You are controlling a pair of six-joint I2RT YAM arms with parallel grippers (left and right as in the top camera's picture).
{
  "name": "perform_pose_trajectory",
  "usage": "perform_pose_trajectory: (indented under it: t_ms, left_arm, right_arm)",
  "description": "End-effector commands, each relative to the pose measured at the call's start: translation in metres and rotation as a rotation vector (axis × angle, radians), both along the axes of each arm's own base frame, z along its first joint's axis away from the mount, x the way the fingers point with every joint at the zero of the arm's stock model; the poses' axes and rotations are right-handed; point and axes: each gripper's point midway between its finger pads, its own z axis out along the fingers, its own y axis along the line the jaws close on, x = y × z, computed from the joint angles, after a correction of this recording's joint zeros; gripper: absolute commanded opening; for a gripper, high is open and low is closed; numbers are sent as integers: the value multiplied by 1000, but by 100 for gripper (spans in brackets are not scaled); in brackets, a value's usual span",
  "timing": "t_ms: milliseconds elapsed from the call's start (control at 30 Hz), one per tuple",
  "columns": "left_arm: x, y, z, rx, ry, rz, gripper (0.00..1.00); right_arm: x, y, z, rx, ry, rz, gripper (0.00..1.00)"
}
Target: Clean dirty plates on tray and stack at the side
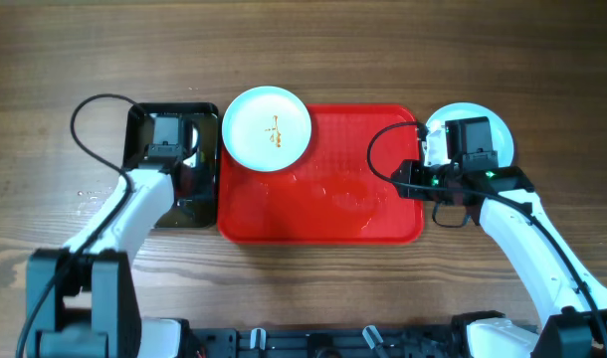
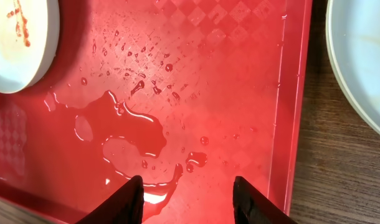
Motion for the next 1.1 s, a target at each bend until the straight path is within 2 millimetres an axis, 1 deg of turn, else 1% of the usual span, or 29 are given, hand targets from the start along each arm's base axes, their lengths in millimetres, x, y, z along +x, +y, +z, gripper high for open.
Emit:
perform_pose_trajectory:
  t_ms: [0,100,133,233,267,367,400,433,467,567,667,700,733,767,800,867,900,933,1000,1067]
  left_arm:
    - [26,5,28,11,-137,17,68]
    - [38,4,33,8,-191,18,73]
    - [41,4,31,7,-197,19,75]
    - [43,8,15,9,-168,30,76]
    - [42,8,4,10,-142,31,76]
    - [40,8,-13,14,-98,30,76]
    - [40,8,-18,14,-90,30,66]
    - [41,8,-18,13,-95,30,30]
    - [42,8,-17,13,-100,30,4]
    - [41,8,-17,14,-95,29,4]
    - [41,9,-6,14,-116,29,4]
    - [41,9,2,13,-131,30,28]
    - [41,9,10,11,-149,30,64]
    - [40,9,19,10,-164,30,65]
    - [37,9,32,9,-185,31,66]
    - [34,9,49,6,-221,31,70]
    - [34,9,52,5,-227,31,72]
    - [30,-2,50,-53,-205,6,72]
    - [21,-21,45,-156,-163,-31,72]
    - [14,-24,42,-200,-129,35,72]
  right_arm:
    - [4,-1,6,-18,-28,15,47]
    - [4,-1,6,-18,-28,15,47]
    - [4,-1,6,-18,-28,15,47]
    - [3,-1,6,-18,-24,15,47]
    - [3,-1,6,-18,-24,15,47]
    - [3,-1,6,-18,-24,15,47]
    - [3,-1,6,-18,-24,15,47]
    - [3,-1,6,-18,-24,15,47]
    - [3,-1,5,-18,-23,15,47]
    - [1,-1,5,-19,-14,15,47]
    - [1,-1,4,-19,-13,15,47]
    - [1,-1,4,-19,-13,15,46]
    - [0,-1,4,-18,-12,16,45]
    - [0,2,6,-4,-10,23,45]
    - [-1,5,8,12,-8,30,45]
    - [3,6,20,19,-12,33,46]
    - [7,7,28,22,-25,35,47]
    - [14,12,45,43,-50,57,50]
    - [19,19,70,67,-75,90,53]
    - [24,26,98,68,-103,114,58]
